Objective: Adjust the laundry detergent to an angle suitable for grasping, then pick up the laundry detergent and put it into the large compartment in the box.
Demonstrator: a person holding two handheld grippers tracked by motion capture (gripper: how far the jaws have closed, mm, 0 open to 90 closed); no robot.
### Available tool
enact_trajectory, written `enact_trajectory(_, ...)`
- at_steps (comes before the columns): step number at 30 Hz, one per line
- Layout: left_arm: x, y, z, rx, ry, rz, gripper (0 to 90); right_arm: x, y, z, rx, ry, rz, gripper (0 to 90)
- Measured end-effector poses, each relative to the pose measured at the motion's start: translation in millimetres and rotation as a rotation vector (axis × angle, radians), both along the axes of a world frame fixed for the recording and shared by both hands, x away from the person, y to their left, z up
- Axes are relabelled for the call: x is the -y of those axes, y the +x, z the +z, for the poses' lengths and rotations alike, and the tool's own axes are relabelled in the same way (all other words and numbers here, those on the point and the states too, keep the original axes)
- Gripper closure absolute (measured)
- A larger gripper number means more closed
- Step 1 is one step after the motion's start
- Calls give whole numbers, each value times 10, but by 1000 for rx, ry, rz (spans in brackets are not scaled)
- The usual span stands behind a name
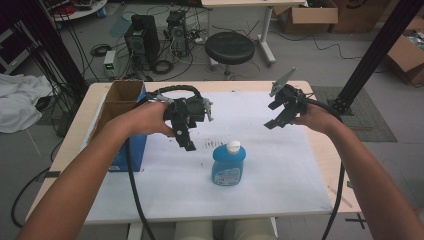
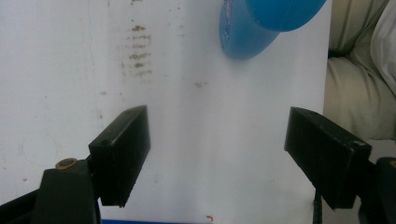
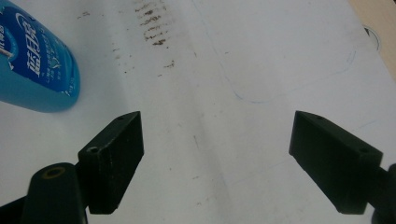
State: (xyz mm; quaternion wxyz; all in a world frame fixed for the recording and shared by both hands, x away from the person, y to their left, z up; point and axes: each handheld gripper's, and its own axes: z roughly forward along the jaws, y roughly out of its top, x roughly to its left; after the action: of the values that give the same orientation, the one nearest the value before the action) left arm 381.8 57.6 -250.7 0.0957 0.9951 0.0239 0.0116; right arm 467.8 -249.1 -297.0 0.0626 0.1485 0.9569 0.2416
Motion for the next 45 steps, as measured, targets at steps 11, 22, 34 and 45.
enact_trajectory(11, -19, -8, 15, 8, -4, 2, 231, -18, -6, 16, -2, -6, -2, 173)
enact_trajectory(22, -4, -31, 21, 11, -3, 2, 231, -25, -30, 18, -3, -16, -2, 173)
enact_trajectory(34, -1, -37, 30, 13, -5, 7, 229, -8, -38, 28, -2, -13, -3, 172)
enact_trajectory(45, 61, -113, 112, 16, -42, -2, 199, -15, -57, 37, 1, -11, 1, 170)
